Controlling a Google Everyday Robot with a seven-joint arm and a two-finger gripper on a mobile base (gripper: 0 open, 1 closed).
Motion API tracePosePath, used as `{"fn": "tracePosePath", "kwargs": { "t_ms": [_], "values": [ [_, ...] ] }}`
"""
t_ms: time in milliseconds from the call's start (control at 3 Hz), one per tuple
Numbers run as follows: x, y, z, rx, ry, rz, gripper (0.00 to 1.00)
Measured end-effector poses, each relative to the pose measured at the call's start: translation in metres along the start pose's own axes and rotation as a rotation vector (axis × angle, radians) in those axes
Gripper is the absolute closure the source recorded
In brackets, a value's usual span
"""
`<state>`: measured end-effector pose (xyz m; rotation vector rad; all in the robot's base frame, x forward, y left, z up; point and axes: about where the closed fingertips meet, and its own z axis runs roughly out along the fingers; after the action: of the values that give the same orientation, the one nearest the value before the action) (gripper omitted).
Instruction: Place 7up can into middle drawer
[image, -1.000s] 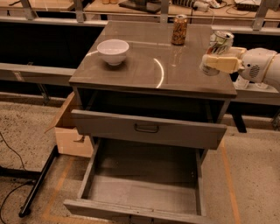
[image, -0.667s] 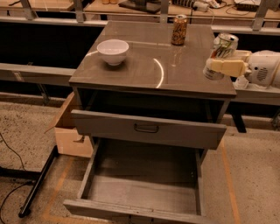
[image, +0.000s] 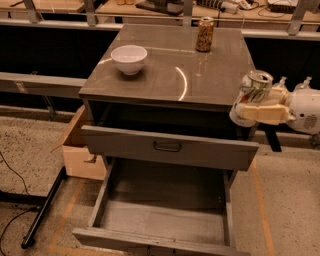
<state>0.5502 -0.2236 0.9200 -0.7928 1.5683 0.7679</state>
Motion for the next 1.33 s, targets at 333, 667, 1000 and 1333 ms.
{"fn": "tracePosePath", "kwargs": {
  "t_ms": [333,667,1000,1333],
  "values": [
    [0.030,0.028,0.008,-0.073,0.015,-0.066,1.00],
    [0.065,0.054,0.013,-0.161,0.041,-0.153,1.00],
    [0.066,0.056,0.014,-0.170,0.043,-0.172,1.00],
    [0.078,0.065,0.019,-0.181,0.051,-0.157,1.00]
  ]
}}
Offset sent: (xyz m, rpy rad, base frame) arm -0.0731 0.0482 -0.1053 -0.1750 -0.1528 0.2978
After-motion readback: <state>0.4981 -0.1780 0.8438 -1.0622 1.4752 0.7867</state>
